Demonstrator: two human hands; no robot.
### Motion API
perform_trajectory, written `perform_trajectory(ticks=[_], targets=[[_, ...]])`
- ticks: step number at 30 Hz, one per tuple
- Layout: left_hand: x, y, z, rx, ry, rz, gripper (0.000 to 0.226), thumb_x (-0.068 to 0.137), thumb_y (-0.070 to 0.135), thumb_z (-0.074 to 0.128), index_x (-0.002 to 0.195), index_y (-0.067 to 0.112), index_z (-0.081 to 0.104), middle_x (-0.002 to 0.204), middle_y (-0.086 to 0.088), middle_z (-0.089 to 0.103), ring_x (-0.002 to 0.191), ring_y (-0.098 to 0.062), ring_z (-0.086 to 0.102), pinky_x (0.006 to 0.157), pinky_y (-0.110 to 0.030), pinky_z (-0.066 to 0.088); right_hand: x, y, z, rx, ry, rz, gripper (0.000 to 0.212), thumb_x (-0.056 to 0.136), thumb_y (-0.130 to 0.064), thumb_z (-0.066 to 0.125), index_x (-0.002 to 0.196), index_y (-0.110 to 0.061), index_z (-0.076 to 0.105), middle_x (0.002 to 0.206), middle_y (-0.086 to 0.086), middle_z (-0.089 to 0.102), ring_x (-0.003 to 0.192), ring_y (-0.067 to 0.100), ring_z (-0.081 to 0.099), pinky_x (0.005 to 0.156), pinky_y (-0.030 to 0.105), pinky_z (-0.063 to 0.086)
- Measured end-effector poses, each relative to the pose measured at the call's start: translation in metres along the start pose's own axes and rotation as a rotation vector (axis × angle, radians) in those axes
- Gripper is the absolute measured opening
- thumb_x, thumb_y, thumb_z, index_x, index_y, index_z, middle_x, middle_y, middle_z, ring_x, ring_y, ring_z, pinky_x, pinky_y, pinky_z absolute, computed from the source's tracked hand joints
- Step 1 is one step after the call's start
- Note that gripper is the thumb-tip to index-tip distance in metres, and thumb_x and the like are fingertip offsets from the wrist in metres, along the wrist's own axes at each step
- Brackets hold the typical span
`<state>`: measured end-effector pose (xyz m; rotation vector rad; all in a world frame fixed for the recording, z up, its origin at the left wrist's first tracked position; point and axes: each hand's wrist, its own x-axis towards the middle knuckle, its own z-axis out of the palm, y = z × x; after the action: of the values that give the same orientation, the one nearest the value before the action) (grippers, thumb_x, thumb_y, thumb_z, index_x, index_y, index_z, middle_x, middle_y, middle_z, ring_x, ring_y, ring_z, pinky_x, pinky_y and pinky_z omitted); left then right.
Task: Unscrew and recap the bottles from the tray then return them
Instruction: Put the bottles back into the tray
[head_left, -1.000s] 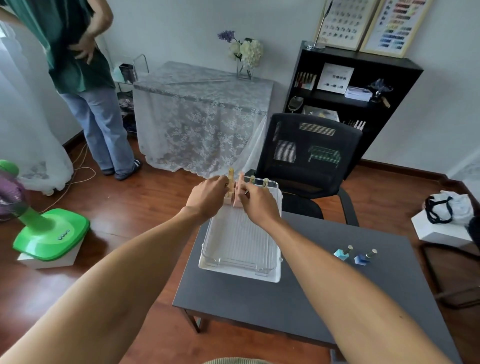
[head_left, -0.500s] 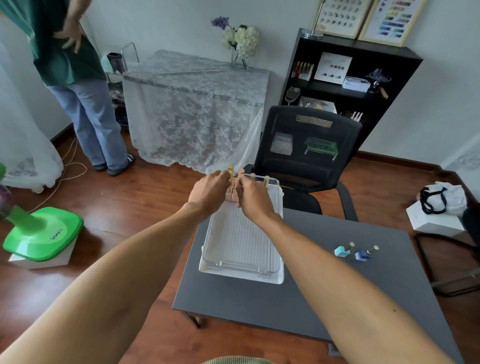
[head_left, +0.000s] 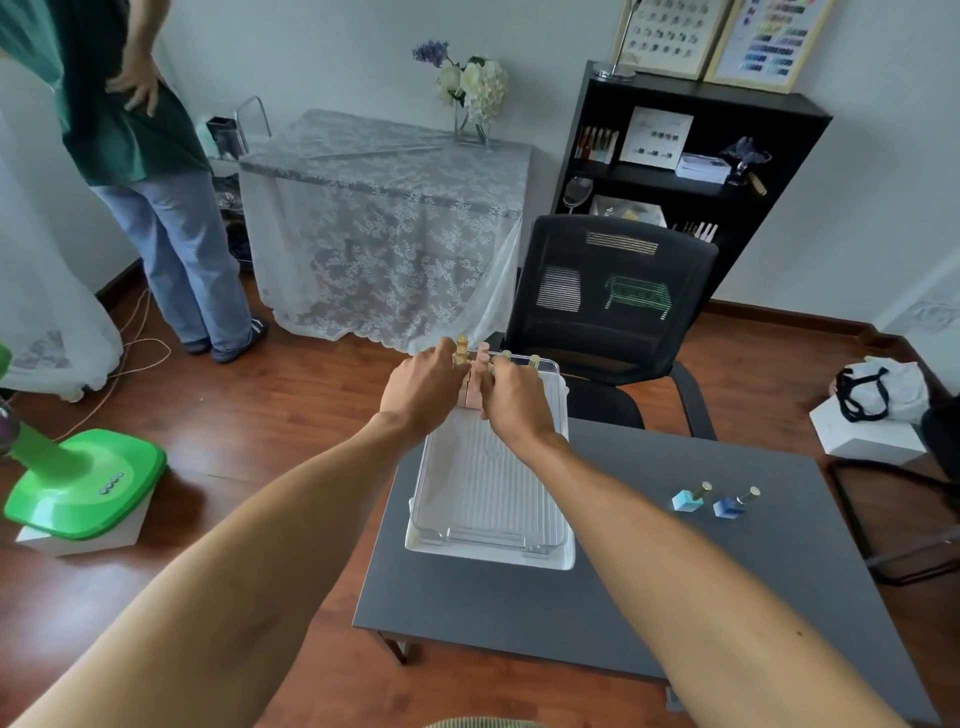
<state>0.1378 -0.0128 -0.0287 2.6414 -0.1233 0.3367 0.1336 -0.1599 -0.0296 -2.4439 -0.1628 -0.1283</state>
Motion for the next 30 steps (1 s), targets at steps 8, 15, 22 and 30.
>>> perform_trajectory(ticks=[8, 15, 22, 30], targets=[[0.001, 0.018, -0.016, 0.107, 0.217, 0.165, 0.024, 0.1, 0.031, 0.054, 0.111, 0.011, 0.062, 0.108, -0.007, 0.065, 0.097, -0.029, 0.061, 0.077, -0.038, 0.047, -0.012, 0.018, -0.038, -0.108, 0.387, -0.076, 0.021, 0.104, -0.018, 0.053, 0.115, -0.008, 0.068, 0.101, 0.006, 0.074, 0.091, 0.03, 0.07, 0.071, 0.045, 0.057], [-0.005, 0.063, 0.002, 0.189, 0.106, 0.249, 0.05, 0.103, 0.042, 0.046, 0.145, 0.015, 0.048, 0.157, -0.007, 0.041, 0.145, -0.028, 0.037, 0.115, -0.045, 0.034, -0.03, 0.08, -0.082, -0.332, 0.401, -0.139, 0.037, 0.098, -0.011, 0.061, 0.135, -0.006, 0.063, 0.13, 0.01, 0.067, 0.124, 0.031, 0.06, 0.097, 0.047, 0.049], [-0.014, 0.136, 0.044, 0.157, -0.034, 0.272, 0.064, 0.103, 0.048, 0.04, 0.157, 0.016, 0.031, 0.169, -0.006, 0.018, 0.157, -0.023, 0.011, 0.125, -0.043, 0.016, -0.061, 0.157, -0.123, -0.469, 0.363, -0.028, 0.047, 0.098, -0.018, 0.062, 0.142, -0.005, 0.055, 0.141, 0.011, 0.061, 0.14, 0.032, 0.049, 0.113, 0.049, 0.038], [-0.029, 0.216, 0.11, 0.155, -0.116, 0.268, 0.064, 0.103, 0.047, 0.042, 0.157, 0.015, 0.032, 0.169, -0.007, 0.018, 0.157, -0.024, 0.01, 0.125, -0.041, 0.011, -0.095, 0.244, -0.173, -0.494, 0.345, 0.05, 0.041, 0.088, -0.012, 0.073, 0.127, -0.002, 0.062, 0.125, 0.014, 0.069, 0.126, 0.035, 0.059, 0.104, 0.05, 0.045]])
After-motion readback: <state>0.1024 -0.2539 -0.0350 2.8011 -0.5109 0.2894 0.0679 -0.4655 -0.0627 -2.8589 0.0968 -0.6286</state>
